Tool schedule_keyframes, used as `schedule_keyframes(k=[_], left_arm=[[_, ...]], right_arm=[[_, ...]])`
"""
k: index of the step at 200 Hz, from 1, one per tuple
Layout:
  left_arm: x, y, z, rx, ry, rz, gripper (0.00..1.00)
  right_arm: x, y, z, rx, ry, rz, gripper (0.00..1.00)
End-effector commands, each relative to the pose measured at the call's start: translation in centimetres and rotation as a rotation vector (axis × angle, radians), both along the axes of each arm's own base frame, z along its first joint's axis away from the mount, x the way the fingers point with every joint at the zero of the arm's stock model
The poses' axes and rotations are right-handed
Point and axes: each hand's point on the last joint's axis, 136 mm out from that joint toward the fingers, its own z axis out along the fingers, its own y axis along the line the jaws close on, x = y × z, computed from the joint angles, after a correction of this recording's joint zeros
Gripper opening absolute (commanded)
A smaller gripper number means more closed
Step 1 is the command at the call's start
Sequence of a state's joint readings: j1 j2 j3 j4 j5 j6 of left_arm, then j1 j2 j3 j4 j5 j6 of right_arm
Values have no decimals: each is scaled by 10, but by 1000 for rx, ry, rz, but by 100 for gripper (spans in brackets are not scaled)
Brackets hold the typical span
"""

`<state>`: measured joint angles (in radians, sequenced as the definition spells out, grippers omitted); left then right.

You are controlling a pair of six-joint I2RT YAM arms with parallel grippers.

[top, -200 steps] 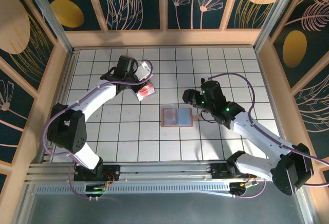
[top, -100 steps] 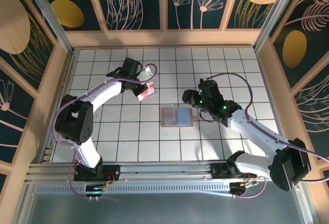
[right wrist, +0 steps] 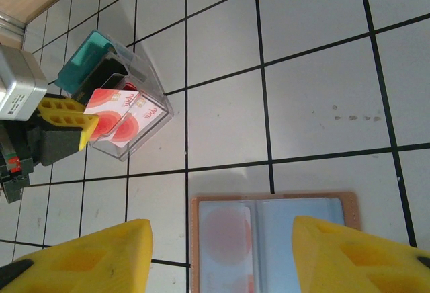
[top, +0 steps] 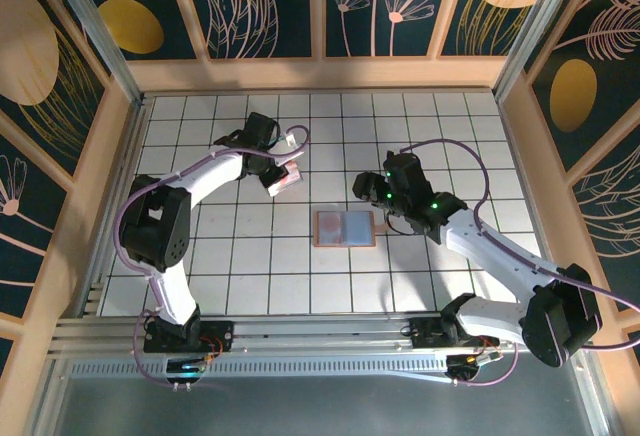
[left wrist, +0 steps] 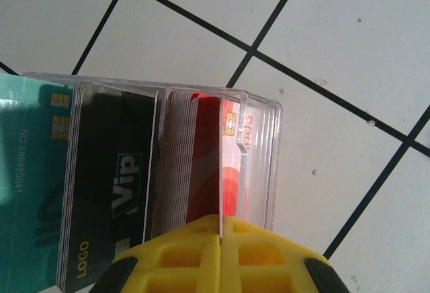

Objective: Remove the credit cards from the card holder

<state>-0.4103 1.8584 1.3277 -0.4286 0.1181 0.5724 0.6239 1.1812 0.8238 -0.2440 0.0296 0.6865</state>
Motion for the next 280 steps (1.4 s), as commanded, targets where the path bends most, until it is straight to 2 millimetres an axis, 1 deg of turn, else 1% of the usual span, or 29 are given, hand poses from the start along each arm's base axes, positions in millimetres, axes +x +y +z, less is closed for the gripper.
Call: schedule_keyframes(k=[1,35,48,62,68,78,84,91,110,124,142,154,181,188,202,219,237,252,269,280], left_arm=[[3,7,-2,40,24,0,0],[4,7,-5,56,44,-4,0],[5,6,-5,55,51,-5,9],[5,6,-5,57,56,-5,13],[5,6,-5,59,57,-3,17],[7,7,-5,68,55,4,17],[8,8,-5,72,53,8,21],[9,9,-5,77,53,14,23],[13,10,-5,85,47,28,24],[15,10,-1,81,34,38,24],[20,11,6,71,10,60,25],[25,14,11,75,-21,93,31],[39,27,21,107,-82,187,55],[43,32,22,124,-95,219,57],[51,42,24,143,-111,282,59],[52,43,26,130,-109,300,59],[46,36,34,81,-95,283,59],[40,31,45,25,-105,277,59],[34,26,65,-56,-136,292,59],[31,25,82,-115,-168,316,60]], right_arm=[[3,2,7,8,-13,-10,57],[1,0,9,7,-17,-14,57],[1,-1,9,6,-18,-13,57],[1,0,8,5,-17,-10,57],[0,0,7,2,-14,-9,57],[0,1,6,1,-14,-6,57],[0,1,6,2,-15,-5,57],[-1,3,6,1,-14,-2,57],[0,4,5,-2,-13,4,57],[0,6,6,-5,-14,9,57],[-1,9,4,-23,-14,20,53],[-3,11,1,-58,-8,25,50],[-8,13,-14,-158,24,24,43],[-10,16,-17,-180,32,30,42],[-13,21,-23,-214,44,42,40],[-15,28,-29,-239,56,59,37],[-17,34,-35,-258,67,76,34],[-19,38,-41,-281,81,84,33],[-23,44,-51,-316,103,97,33],[-26,49,-58,-346,118,108,33]])
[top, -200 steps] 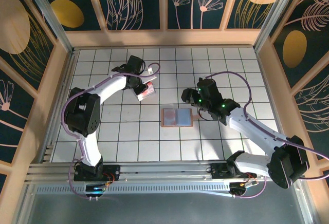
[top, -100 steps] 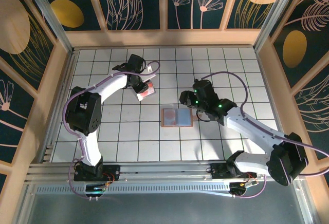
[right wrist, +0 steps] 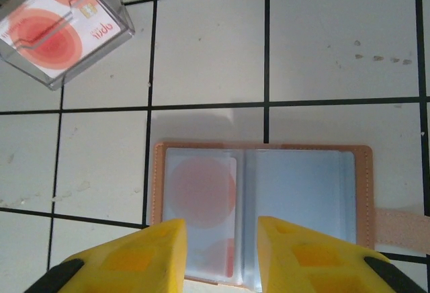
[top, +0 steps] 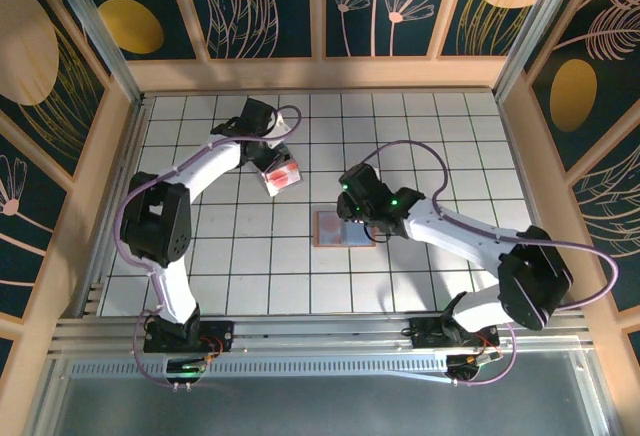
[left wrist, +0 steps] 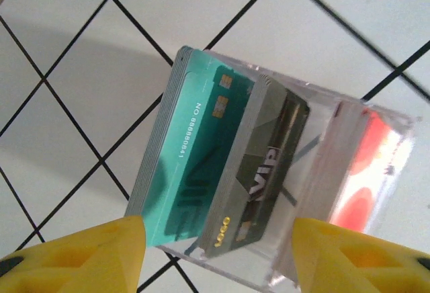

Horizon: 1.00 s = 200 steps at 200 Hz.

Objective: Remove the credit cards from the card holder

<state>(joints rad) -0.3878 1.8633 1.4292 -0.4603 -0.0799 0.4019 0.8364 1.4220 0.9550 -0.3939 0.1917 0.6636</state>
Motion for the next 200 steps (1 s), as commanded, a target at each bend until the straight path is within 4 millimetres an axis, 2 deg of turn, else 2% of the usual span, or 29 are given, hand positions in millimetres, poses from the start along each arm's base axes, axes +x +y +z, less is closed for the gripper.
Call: schedule_keyframes(k=[1,5,7,15,41,63,95,113,117,121,133,166,200], left_arm=[[-6,-8,52,-155,-107,39,60],[-7,-8,52,-169,-108,52,60],[-8,-7,63,-186,-131,57,61],[-11,-5,77,-224,-162,92,62],[-18,13,107,-331,-252,266,66],[-26,33,122,-390,-331,399,79],[-46,61,129,-455,-407,560,99],[-57,78,131,-491,-463,651,99],[-59,82,137,-510,-487,674,99],[-63,86,130,-510,-487,697,99],[-71,93,131,-558,-512,747,99],[-84,97,125,-676,-528,787,99],[-88,98,118,-707,-520,814,99]], right_arm=[[-2,5,-6,-75,9,-4,33],[-3,7,-8,-87,12,-2,33],[-4,8,-10,-94,16,0,33],[-6,12,-15,-118,27,10,33],[-14,26,-33,-201,64,40,37],[-19,36,-47,-275,91,65,39],[-21,48,-62,-321,112,96,46],[-21,54,-68,-311,123,111,50],[-20,56,-69,-307,125,114,51],[-21,57,-71,-306,128,115,52],[-21,59,-74,-306,135,120,54],[-23,56,-84,-316,161,113,56],[-30,53,-96,-307,195,119,56]])
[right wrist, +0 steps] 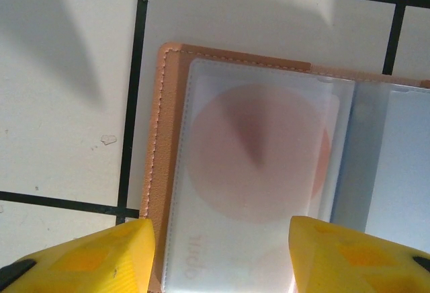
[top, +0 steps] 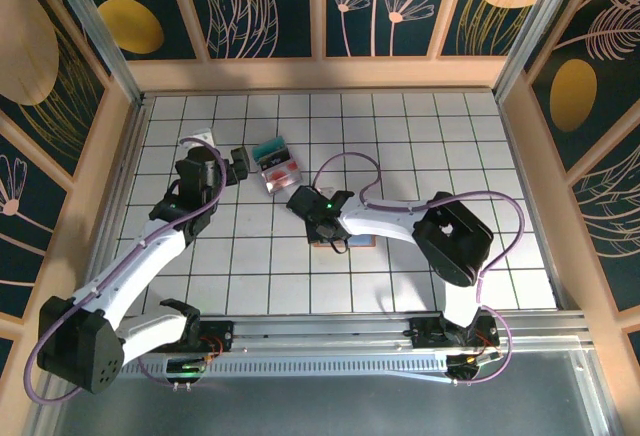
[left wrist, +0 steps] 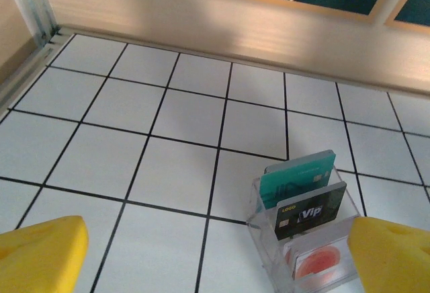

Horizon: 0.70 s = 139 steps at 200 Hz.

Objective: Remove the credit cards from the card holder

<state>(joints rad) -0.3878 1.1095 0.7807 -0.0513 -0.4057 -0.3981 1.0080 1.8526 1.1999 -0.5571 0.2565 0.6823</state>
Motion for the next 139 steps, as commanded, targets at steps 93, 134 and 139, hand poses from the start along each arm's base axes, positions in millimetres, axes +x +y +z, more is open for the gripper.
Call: schedule_keyframes(k=[93,134,139], left_arm=[[1,-3,2,-118,-41,27,99],[0,-6,3,-128,-39,7,99],[0,-7,3,-129,-39,4,99]], right_arm=[[-10,-2,-20,90,79,-3,44],[-10,2,-15,153,85,6,31],[-10,2,-15,153,84,8,31]])
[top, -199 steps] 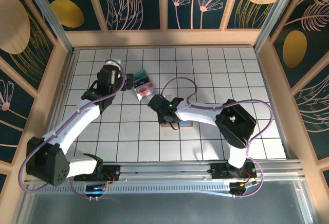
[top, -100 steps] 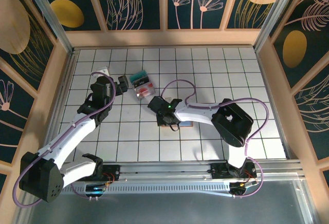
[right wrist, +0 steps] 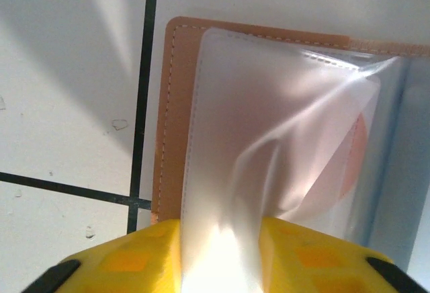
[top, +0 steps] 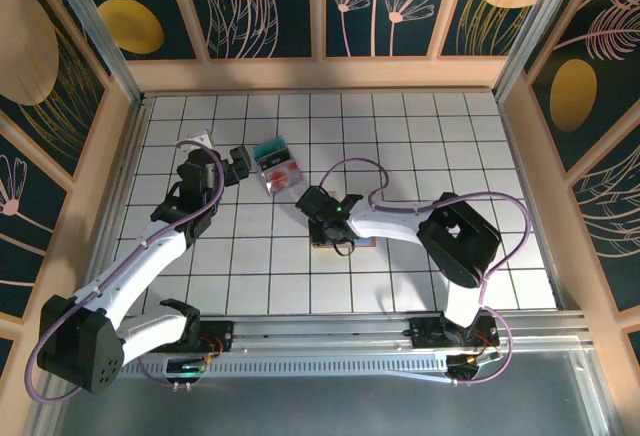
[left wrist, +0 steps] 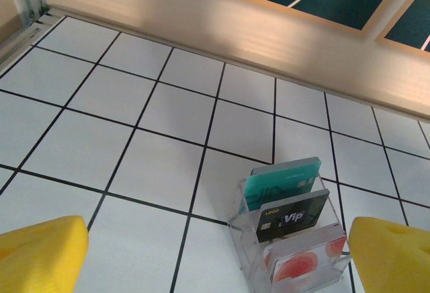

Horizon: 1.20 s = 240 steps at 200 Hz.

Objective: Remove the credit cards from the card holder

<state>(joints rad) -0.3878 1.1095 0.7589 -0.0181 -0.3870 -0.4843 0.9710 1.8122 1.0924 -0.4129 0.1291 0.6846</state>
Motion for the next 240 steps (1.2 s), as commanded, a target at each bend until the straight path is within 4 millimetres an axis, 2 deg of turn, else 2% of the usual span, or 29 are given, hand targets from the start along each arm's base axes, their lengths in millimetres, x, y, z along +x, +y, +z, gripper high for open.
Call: schedule_keyframes(k=[1,35,78,132,169,240], left_arm=[[0,-4,7,-38,-28,-14,99],[-3,-3,9,-44,-33,-18,99],[-7,-4,14,-57,-43,-27,99],[-12,-2,16,-60,-45,-28,99],[-13,0,20,-62,-56,-22,99],[-11,-4,21,-66,-54,-35,99]], right_arm=[[-4,-2,-3,23,22,10,30],[-3,-2,1,26,15,13,22],[-5,2,11,54,6,26,20],[-2,-4,25,28,-33,13,27],[1,-14,27,-24,-52,-3,33],[3,-16,30,-26,-69,-12,42]])
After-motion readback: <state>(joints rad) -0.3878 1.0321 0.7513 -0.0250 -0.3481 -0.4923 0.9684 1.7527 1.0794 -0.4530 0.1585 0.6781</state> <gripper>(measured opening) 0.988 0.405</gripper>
